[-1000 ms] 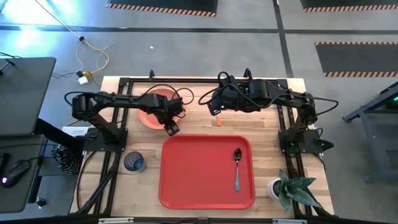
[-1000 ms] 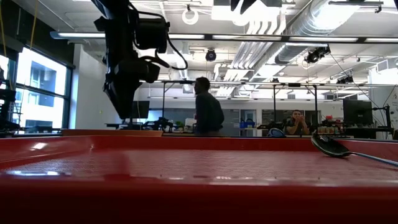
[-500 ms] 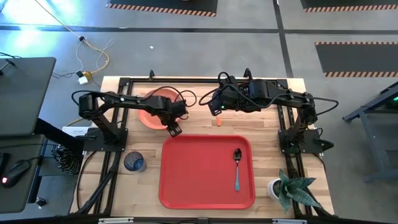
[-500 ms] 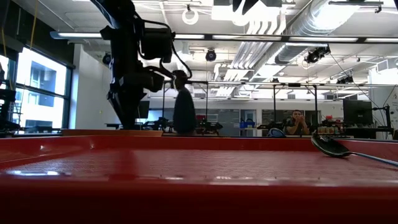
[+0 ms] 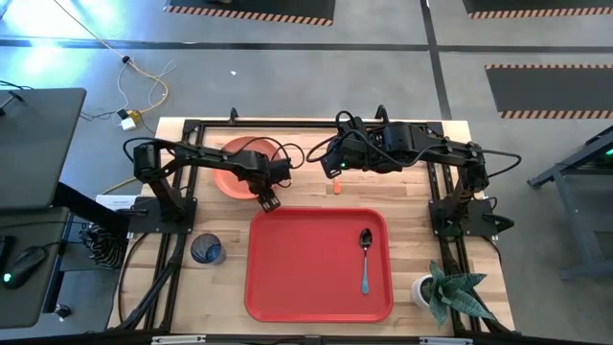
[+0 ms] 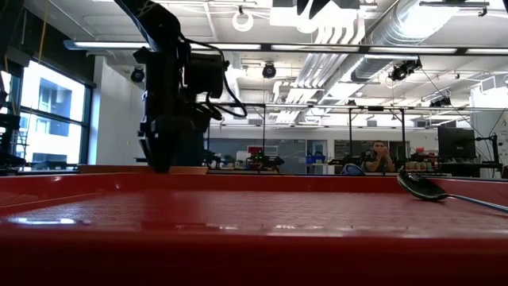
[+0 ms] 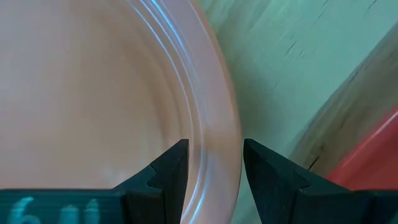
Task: Pick and place plate/cup/fork/spoon on tray
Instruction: Put the orange plate on the red tray to the left of the blue spoon
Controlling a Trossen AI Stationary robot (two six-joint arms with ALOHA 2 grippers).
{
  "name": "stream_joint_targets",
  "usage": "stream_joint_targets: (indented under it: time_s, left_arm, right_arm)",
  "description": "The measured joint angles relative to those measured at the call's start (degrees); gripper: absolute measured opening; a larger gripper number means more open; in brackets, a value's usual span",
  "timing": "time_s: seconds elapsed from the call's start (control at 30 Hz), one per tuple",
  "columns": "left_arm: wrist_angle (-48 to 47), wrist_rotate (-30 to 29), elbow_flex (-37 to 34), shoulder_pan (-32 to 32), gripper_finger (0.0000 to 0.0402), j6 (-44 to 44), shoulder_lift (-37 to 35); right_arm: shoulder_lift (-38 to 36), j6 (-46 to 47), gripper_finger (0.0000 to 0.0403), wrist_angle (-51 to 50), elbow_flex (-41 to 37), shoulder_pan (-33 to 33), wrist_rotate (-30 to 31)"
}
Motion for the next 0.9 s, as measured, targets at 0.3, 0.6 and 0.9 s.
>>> stream_joint_targets:
  time_s: [0.3, 0.6, 0.9]
  left_arm:
    - [-0.1, 0.3, 0.0, -0.6, 0.0097, 2.5, 0.1]
    - [-1.5, 0.5, 0.1, -0.6, 0.0015, 6.3, -0.1]
    - [-4.5, -2.3, 0.0, -1.2, 0.0005, 10.2, -2.6]
  right_arm:
    - [0.0, 0.0, 0.011, 0.0, 0.0, 0.0, 0.0]
    - [0.0, 0.4, 0.011, 0.0, 0.0, 0.0, 0.0]
    - [0.0, 0.5, 0.011, 0.1, 0.0, 0.0, 0.5]
